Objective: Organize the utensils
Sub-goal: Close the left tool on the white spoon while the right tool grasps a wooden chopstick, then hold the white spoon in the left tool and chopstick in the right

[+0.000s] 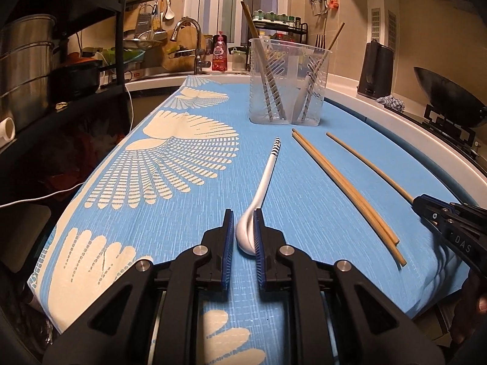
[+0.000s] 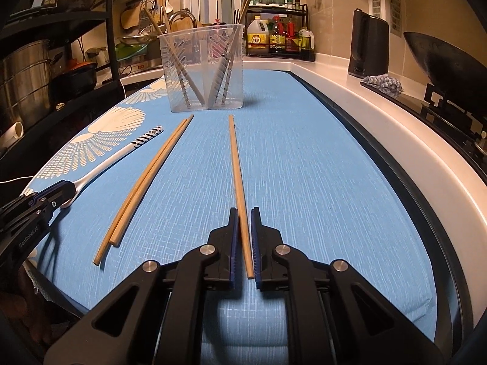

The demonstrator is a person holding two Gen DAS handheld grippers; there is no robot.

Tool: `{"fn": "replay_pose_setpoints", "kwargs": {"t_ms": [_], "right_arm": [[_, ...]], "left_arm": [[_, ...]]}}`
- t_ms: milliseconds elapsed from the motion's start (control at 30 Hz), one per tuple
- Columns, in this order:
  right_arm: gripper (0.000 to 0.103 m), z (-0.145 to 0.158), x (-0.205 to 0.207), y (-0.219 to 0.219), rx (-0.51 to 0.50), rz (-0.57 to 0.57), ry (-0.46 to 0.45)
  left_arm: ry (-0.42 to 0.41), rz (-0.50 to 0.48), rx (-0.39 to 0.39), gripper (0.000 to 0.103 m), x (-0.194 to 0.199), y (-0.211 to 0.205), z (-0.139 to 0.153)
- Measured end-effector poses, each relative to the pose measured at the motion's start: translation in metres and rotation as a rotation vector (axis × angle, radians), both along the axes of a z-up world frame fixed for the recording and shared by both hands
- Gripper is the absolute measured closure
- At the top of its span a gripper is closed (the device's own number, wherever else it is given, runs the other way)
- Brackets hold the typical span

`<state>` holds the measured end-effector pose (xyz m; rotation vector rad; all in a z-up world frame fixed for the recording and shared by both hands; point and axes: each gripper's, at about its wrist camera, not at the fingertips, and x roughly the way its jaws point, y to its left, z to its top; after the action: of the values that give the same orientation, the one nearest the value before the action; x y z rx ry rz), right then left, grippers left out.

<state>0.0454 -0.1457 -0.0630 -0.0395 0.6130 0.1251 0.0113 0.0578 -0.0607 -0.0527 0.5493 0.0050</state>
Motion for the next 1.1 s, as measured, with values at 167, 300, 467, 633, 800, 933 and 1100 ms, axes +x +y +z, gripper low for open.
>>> {"fn": "replay_pose_setpoints", "kwargs": {"t_ms": [167,300,467,633,800,933,1100], "right_arm": [[0.092,-0.0004,-0.0007,-0.0003,-0.003,0.002,-0.004],[0.092,-0.0004,-0.0006,-0.0002,-0.010,0.003,-0.006],[0.092,-0.0004,-0.0008,-0.0014,-0.005,0.004,-0.006],[0.092,-0.0008,-0.0006,-0.0007,-0.003,0.004,-0.003],[0.092,-0.0007,-0.0005,-0.0016,0.007,0.001,0.005],[0.092,0.0002,-0.0002,-0.0014,0.008,-0.001,0.009],[0.092,0.0006,-0.0002,-0.0026,0.014,-0.003,0.010]], "left_arm": [[0.003,-0.013,0.005,0.087,-0.0006,-0.0017,-0.0004],[0.000,-0.011,0.010,0.087,-0.0018,-0.0038,-0.0017],[0.006,-0.010,0.005,0.087,-0.0007,-0.0036,-0.0006],[-0.003,-0.011,0.031,0.087,-0.0014,-0.0068,-0.0021],[-0.006,-0.011,0.029,0.087,-0.0022,-0.0066,-0.0022],[-0.005,-0.010,0.028,0.087,-0.0020,-0.0072,-0.0019],[-0.011,-0.012,0.040,0.087,-0.0025,-0.0085,-0.0020]]}}
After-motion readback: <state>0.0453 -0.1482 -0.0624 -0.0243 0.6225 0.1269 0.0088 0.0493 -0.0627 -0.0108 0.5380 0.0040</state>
